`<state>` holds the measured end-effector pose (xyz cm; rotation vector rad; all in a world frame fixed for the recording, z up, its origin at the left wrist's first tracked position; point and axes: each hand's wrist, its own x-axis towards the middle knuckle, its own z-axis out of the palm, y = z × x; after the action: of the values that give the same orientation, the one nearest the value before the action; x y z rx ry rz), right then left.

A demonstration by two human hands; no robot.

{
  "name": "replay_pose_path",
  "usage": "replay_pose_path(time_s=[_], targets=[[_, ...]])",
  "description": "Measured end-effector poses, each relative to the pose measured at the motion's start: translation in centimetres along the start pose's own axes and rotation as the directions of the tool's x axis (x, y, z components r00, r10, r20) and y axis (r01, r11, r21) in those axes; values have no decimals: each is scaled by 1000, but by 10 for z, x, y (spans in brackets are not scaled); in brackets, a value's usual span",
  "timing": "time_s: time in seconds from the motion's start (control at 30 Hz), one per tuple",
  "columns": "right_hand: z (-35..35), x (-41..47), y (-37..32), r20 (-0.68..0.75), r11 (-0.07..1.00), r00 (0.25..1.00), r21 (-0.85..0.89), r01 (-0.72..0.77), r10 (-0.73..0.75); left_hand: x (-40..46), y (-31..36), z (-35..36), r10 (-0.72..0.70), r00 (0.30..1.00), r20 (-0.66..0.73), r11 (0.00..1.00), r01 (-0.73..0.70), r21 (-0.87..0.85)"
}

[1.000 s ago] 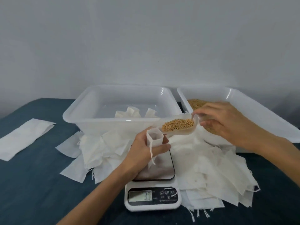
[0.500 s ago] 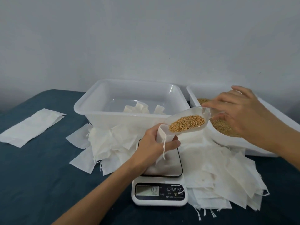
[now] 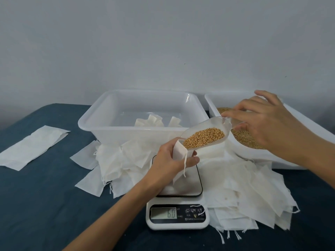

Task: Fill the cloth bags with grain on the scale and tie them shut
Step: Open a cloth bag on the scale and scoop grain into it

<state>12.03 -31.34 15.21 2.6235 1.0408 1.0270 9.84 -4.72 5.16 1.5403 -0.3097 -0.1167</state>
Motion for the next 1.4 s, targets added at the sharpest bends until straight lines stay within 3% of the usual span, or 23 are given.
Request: replay_pose_path(time_s=[1.4], targets=[[-6, -1, -1, -45, 999, 999, -31, 12, -14, -1, -2, 1, -25, 1000, -19, 999, 24, -46]])
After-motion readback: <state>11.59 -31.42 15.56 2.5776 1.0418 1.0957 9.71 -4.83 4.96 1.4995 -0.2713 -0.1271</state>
